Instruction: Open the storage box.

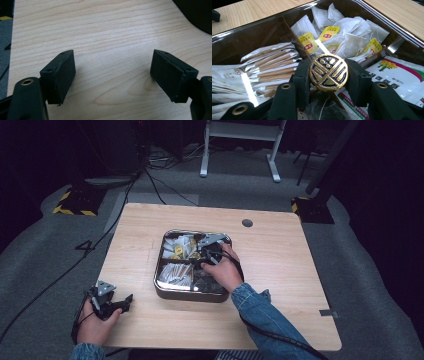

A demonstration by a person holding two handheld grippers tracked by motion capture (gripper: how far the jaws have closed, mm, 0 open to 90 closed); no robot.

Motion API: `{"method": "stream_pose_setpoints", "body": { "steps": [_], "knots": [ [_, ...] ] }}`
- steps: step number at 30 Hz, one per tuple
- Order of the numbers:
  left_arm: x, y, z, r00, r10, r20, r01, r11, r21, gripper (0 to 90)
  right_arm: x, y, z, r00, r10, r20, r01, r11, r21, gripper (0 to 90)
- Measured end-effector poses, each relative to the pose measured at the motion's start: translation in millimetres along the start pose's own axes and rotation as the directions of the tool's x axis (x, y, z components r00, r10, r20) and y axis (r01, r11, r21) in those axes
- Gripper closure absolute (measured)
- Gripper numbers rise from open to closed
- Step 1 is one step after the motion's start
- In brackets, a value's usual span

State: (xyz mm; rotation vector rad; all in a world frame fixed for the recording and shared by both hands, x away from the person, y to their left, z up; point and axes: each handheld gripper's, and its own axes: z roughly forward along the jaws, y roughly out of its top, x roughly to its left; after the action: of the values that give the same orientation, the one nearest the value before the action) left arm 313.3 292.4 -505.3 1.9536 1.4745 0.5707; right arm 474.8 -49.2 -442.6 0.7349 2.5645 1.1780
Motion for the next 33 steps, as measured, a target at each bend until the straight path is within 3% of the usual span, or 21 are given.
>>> {"method": "stream_pose_setpoints", "body": {
  "steps": [24,33],
  "knots": [
    [0.0,0.1,0.1,1.0,-0.001,0.001,0.001,1.0,0.0,20.9,-0.1,0.8,-2.8,0.9999,0.014,0.003,-0.014,1.0,-0.012,59.4],
    [0.1,0.1,0.0,1.0,-0.001,0.003,0.001,1.0,0.001,20.7,0.0,16.5,-22.6,0.9997,-0.017,-0.019,0.016,0.999,-0.032,59.4]
  ]
}}
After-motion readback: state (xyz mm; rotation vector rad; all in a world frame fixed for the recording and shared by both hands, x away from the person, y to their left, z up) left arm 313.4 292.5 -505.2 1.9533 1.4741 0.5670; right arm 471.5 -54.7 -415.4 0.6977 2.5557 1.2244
